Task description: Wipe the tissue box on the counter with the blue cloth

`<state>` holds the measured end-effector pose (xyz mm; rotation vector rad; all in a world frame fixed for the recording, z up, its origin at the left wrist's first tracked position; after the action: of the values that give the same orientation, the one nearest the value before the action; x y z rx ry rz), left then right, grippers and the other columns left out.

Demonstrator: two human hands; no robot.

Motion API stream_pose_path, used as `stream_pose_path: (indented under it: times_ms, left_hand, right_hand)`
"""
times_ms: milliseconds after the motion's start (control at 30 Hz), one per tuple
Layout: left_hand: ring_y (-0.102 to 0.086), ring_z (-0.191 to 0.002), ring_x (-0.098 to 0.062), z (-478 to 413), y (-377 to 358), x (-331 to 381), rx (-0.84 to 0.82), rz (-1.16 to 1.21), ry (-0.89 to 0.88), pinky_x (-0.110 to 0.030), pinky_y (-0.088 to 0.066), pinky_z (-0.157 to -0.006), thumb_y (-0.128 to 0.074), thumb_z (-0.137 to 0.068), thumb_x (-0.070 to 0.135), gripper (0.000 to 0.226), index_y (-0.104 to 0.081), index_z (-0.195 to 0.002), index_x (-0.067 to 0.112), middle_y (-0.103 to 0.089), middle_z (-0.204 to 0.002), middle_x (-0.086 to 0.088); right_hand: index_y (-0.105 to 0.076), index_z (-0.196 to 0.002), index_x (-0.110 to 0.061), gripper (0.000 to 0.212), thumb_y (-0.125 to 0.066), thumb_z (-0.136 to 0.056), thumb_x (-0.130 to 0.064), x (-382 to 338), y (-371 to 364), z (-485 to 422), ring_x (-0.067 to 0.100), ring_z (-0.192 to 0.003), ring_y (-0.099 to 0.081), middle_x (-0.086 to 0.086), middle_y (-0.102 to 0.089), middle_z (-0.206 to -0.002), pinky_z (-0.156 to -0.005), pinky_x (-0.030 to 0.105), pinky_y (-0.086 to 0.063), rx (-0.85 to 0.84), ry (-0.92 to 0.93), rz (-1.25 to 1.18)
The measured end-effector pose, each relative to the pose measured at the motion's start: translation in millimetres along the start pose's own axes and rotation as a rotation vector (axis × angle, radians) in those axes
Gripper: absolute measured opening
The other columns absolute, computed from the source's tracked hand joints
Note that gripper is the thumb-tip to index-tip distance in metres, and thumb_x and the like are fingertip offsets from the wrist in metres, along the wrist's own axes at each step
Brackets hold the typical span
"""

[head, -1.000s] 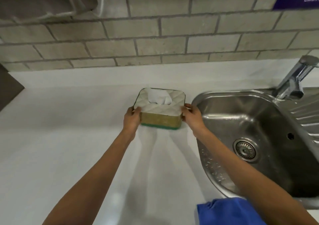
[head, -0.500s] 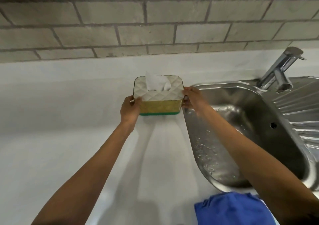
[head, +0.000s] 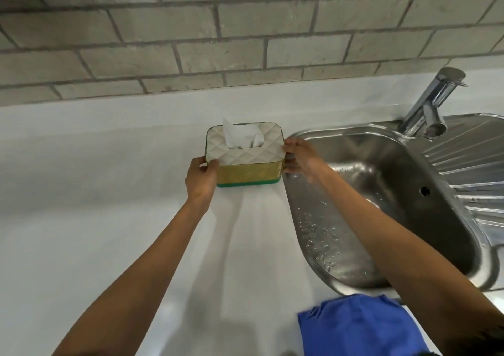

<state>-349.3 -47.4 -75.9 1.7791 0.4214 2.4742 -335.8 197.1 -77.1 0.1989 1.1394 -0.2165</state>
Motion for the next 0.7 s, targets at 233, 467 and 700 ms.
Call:
stream_pose_path:
  times_ms: [233,467,700]
  left_hand:
    - [-0.060,-0.109,-0.031,3.0,1.4,-1.2,0.025,-0.006,-0.003,-0.045,-0.049,-0.098,-0.052,-0.089,0.028,0.035,-0.052,-0.119,0.011,-0.062,-0.119,-0.012]
    - [-0.059,-0.108,-0.031,4.9,2.1,-0.7,0.023,-0.020,0.000,-0.043,-0.050,-0.096,-0.051,-0.090,0.029,0.037,-0.051,-0.122,0.011,-0.061,-0.117,-0.010]
    - [-0.052,-0.105,-0.025,5.5,4.7,-1.7,0.032,-0.015,0.026,-0.040,-0.047,-0.098,-0.048,-0.091,0.036,0.048,-0.044,-0.132,0.012,-0.054,-0.131,-0.011]
  right_hand:
    - [-0.054,-0.084,-0.018,0.012,-0.050,-0.092,-0.011,0.2,-1.9,1.9,0.018,-0.064,-0.059,0.003,-0.061,-0.075,-0.063,0.033,-0.054,-0.028,0.005,-0.005]
    - [-0.054,-0.084,-0.019,0.013,-0.049,-0.093,-0.012,-0.6,-3.3,4.1,0.020,-0.064,-0.059,0.004,-0.061,-0.076,-0.066,0.035,-0.054,-0.024,-0.001,0.006]
    - [-0.054,-0.086,-0.019,0.011,-0.049,-0.094,-0.022,-0.9,-1.9,9.4,0.024,-0.083,-0.059,0.007,-0.060,-0.090,-0.083,0.044,-0.053,-0.013,0.004,0.026]
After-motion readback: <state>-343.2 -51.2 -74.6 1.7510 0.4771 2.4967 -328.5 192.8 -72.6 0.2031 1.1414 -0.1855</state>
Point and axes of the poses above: each hand's wrist, its own z-axis away from the middle knuckle, its own y-axis out of the back of the hand, x = y × z, the point moved 7 cm from there along -z, towards the middle knuckle
